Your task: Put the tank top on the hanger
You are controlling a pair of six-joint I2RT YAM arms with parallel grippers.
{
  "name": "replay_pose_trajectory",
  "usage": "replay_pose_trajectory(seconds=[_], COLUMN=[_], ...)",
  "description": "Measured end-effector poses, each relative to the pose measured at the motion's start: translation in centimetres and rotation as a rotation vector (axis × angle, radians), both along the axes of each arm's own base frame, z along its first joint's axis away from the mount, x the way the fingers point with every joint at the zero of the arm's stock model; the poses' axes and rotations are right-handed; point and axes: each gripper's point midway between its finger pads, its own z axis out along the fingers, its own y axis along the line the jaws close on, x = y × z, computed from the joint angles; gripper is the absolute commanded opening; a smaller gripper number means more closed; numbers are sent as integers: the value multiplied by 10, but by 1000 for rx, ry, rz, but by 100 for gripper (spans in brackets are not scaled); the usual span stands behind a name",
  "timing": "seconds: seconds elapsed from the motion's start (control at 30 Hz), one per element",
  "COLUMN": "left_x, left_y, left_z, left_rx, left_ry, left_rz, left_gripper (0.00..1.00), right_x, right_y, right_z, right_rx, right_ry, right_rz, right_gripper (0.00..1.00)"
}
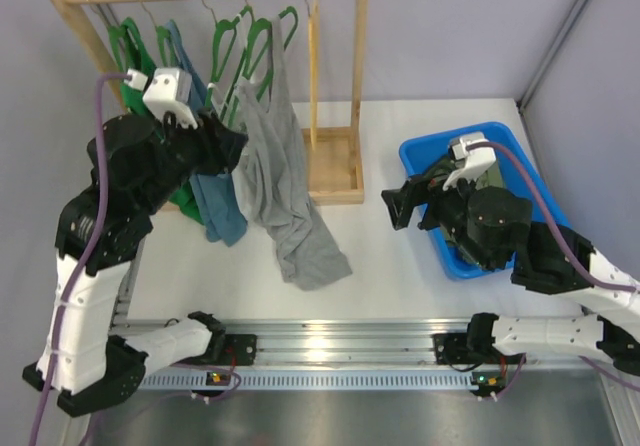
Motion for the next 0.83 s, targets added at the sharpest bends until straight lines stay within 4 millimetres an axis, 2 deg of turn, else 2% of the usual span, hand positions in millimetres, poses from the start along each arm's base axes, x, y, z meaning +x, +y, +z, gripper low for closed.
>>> replay_pose_trajectory(seconds=[0.13, 0.23, 0.37, 0.43, 0.47, 0.57, 0.7, 0.83], left_x=[-38, -60, -77, -86, -92, -99, -105, -103], left_y=[-10, -21, -39, -44, -46, -46, -45, -46], left_z=[-19, -46, -109, -149, -177, -208, -229, -231], left_rx=[-32, -57, -96, -114, -123, -137, -157, -166], left_ry=[16, 61, 193, 289, 352, 416, 442, 426], left_rz=[-148, -254, -359, -387, -394, -391, -389, -389], left_gripper=[50, 49, 48, 47, 48, 48, 47, 47], right_x=[-1, -2, -6, -7, -8, -10, -10, -9], right_y=[2, 0, -7, -12, -14, -20, -23, -26], right_z=[-19, -39, -73, -89, -96, -110, -116, -117], right_rx=[-16, -32, -48, -42, -41, -28, -15, -2], right_ry=[28, 55, 98, 120, 129, 151, 168, 178], right_rz=[-2, -7, -25, -40, -46, -66, -88, -118], right_gripper=[96, 100, 100, 100, 100, 100, 100, 100])
